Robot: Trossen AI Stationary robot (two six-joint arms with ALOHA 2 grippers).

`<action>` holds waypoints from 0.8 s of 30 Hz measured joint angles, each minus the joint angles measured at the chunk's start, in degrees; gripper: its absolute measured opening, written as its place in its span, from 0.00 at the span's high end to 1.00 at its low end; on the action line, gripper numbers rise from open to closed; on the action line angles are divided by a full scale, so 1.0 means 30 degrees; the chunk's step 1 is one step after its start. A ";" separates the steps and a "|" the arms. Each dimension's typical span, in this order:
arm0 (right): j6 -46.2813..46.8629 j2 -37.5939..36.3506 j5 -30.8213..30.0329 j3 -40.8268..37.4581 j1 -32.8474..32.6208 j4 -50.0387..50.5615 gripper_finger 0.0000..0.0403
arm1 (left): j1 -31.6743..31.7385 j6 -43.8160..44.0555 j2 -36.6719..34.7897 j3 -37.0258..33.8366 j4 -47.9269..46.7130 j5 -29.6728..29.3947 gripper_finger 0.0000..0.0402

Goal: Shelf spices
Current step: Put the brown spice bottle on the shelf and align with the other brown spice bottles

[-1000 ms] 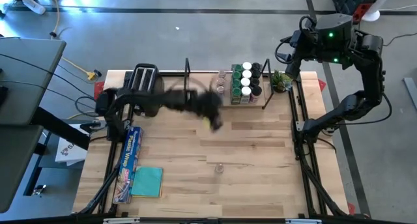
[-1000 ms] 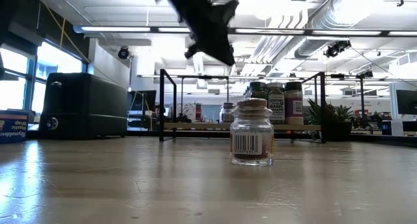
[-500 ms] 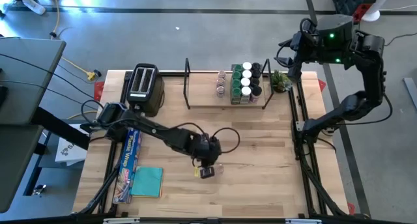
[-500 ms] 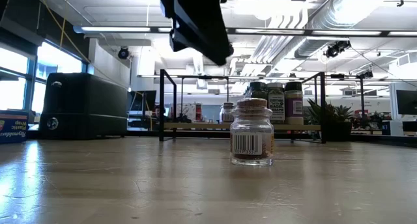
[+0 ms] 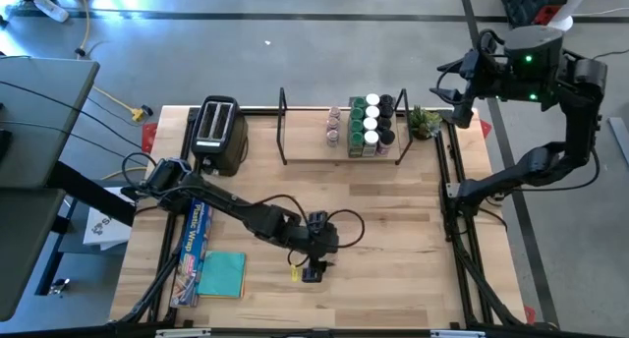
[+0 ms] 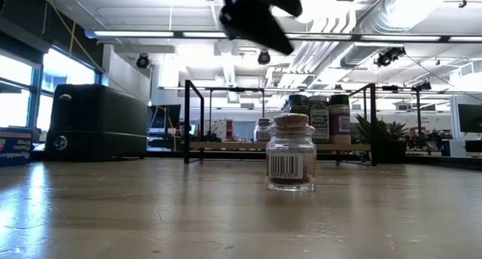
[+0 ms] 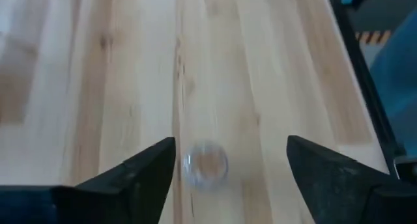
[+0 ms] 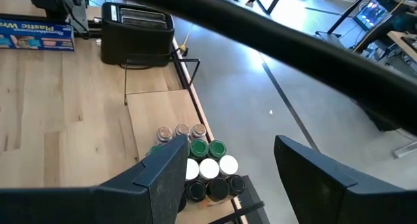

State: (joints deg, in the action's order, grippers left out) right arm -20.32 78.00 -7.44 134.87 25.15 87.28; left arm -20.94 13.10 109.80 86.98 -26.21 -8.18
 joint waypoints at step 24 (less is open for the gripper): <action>0.0696 -0.0177 -0.0069 0.0000 -0.0007 0.0239 0.44 | 0.0290 0.0102 0.3535 0.0000 0.1188 -0.0957 0.26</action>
State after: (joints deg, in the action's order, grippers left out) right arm -18.24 77.47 -7.65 134.87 25.12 88.00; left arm -20.07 13.41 120.40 86.98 -22.65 -11.05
